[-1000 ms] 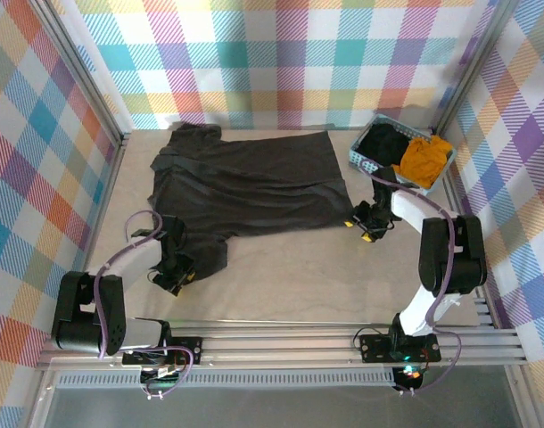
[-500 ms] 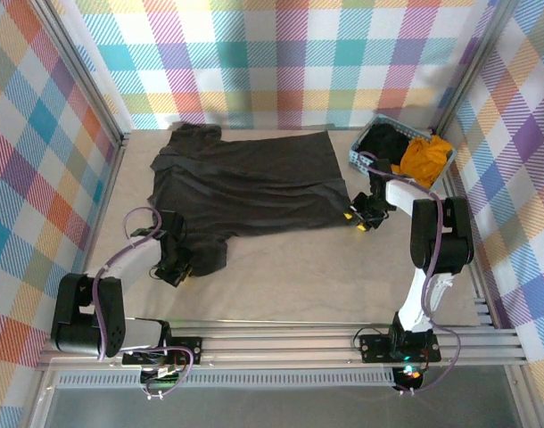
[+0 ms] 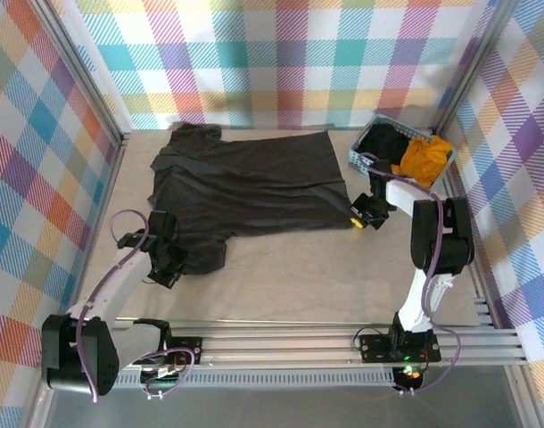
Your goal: Fold and stack the t-shirts
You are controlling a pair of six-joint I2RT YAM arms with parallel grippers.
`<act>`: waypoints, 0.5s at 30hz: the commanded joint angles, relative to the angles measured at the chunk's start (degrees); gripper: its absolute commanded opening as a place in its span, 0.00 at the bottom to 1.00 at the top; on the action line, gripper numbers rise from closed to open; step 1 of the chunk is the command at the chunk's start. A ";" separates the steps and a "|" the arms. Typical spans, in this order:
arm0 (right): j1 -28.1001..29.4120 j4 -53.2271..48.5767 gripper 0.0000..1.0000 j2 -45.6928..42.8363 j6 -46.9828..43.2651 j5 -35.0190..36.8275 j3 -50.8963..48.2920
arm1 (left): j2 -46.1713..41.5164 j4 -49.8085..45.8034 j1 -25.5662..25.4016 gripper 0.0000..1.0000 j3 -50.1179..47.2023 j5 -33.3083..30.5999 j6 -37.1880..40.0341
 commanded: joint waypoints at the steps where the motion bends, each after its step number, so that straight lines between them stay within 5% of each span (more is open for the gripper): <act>1: 0.17 -3.20 0.01 -4.90 -0.51 1.48 -3.19 | -5.66 -10.07 -0.41 0.00 0.85 -1.49 -2.60; 10: 2.61 -9.32 0.00 -17.28 -1.16 0.51 -14.21 | -23.78 -30.45 -0.40 0.00 0.94 -3.85 -9.61; 15: 3.97 -10.66 0.00 -20.90 -0.60 1.04 -19.87 | -27.30 -32.14 -0.40 0.00 -0.81 -1.68 -10.93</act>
